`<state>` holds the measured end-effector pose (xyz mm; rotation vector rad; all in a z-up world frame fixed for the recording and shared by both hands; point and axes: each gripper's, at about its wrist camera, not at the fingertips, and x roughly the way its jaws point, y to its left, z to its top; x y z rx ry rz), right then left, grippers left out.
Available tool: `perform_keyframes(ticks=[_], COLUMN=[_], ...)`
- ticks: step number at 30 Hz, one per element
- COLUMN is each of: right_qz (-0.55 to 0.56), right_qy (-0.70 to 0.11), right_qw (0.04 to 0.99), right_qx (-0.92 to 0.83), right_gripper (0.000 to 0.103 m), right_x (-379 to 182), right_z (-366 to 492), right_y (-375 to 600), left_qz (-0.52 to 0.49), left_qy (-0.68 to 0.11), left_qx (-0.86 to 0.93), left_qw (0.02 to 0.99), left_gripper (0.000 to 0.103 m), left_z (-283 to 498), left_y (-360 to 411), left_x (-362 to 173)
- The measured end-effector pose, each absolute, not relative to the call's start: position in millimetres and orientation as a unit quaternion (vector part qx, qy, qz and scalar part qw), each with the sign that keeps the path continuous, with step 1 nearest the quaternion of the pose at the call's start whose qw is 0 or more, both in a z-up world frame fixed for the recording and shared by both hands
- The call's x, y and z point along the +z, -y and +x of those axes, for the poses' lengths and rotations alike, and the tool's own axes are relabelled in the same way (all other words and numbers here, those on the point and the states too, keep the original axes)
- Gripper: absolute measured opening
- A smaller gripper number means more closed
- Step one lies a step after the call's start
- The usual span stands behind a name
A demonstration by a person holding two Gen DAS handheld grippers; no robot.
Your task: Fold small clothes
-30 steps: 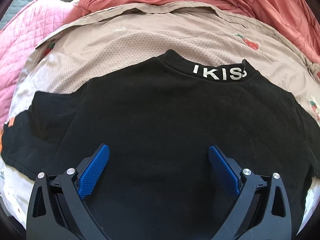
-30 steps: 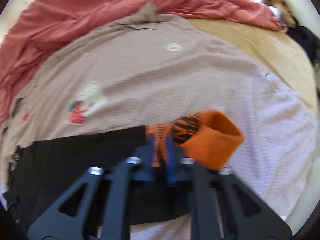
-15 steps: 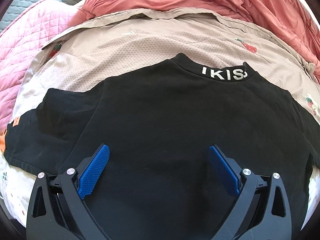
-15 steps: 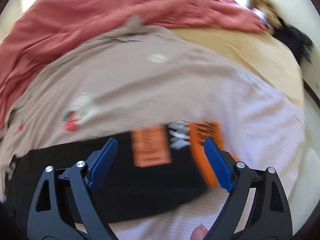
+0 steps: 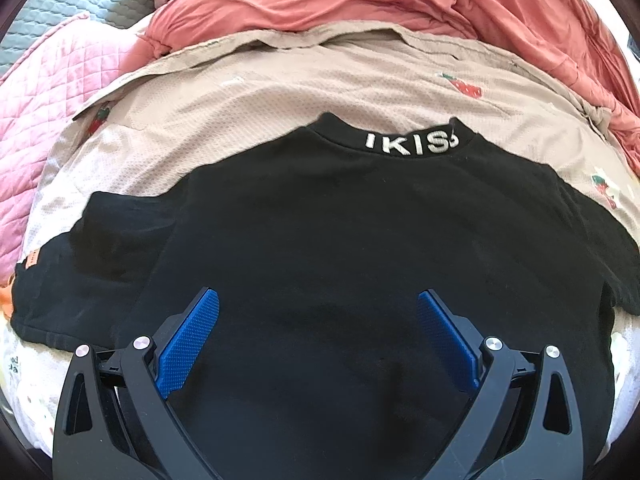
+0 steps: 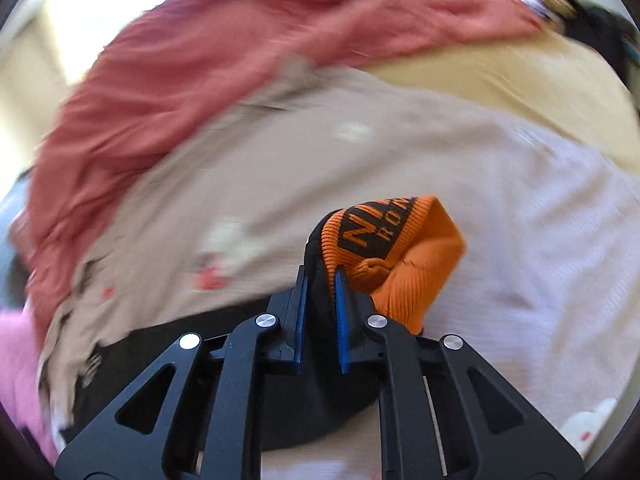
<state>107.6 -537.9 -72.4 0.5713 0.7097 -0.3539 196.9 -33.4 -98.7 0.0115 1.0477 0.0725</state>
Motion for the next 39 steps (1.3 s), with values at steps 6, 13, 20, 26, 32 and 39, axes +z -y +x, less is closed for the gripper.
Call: perform_keyframes(ticks=[6, 13, 20, 26, 32, 39], right_qz=[0.202, 0.155, 0.109, 0.106, 0.150, 0.125], right_qy=[-0.352, -0.387, -0.433, -0.389, -0.375, -0.432], right_qw=[0.914, 0.895, 0.863, 0.858, 0.874, 0.883], right_qx=[0.007, 0.159, 0.235, 0.316, 0.269, 0.134], right_gripper=[0.006, 0.006, 0.018, 0.043, 0.050, 0.050], right_x=[-50.1, -54.2, -96.1, -71.7, -52.2, -71.9], right_z=[149.7, 179.6, 181.0, 164.3, 169.8, 186.5], right_y=[420.4, 298.3, 225.6, 229.5, 276.5, 326.4], left_qz=[-0.011, -0.035, -0.043, -0.062, -0.086, -0.135], left_qy=[-0.492, -0.488, -0.488, -0.491, -0.492, -0.500], left_qx=[0.051, 0.074, 0.073, 0.057, -0.001, -0.086], left_qw=[0.869, 0.869, 0.869, 0.867, 0.866, 0.851], left_gripper=[0.099, 0.099, 0.099, 0.099, 0.099, 0.099], left_z=[193.8, 193.5, 192.6, 189.8, 188.8, 199.8], left_y=[7.7, -24.6, -33.7, -27.2, 3.7, 55.4], left_x=[-90.1, -86.1, -88.3, -86.9, -78.5, -72.9])
